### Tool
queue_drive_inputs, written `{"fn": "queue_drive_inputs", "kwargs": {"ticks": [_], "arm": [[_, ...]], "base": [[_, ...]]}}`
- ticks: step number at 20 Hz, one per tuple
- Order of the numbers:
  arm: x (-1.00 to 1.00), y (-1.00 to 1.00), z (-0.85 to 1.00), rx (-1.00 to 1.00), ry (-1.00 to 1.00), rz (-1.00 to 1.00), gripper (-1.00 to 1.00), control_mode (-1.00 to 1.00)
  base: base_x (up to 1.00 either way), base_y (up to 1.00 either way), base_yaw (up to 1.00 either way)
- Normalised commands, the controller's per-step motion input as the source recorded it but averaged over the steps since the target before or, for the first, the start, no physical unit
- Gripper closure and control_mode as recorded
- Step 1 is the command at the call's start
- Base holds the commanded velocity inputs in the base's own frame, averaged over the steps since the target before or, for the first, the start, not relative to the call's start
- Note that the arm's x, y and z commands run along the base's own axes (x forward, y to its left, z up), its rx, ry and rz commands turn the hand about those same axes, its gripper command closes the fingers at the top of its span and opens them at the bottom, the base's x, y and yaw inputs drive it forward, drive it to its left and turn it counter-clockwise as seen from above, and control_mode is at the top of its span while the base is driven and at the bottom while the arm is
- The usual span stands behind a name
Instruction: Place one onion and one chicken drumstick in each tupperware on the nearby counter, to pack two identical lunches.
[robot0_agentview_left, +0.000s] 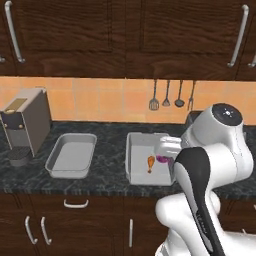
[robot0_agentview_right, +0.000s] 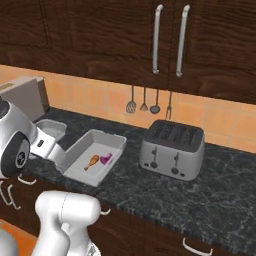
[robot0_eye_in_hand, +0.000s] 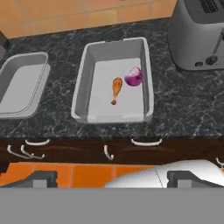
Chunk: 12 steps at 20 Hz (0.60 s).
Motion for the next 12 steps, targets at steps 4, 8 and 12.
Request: {"fn": "queue_drive_inputs", "kwargs": {"ticks": [4, 8, 12], "arm": [[0.00, 0.00, 0.00, 0.00, 0.00, 0.00, -1.00, 1.00], [0.00, 0.00, 0.00, 0.00, 0.00, 0.00, -1.00, 1.00], [0.00, 0.00, 0.00, 0.00, 0.00, 0.00, -1.00, 1.00]], "base": [[-1.00, -0.15, -0.05], [-1.00, -0.71, -0.31], [-1.00, -1.00, -0.33]]}}
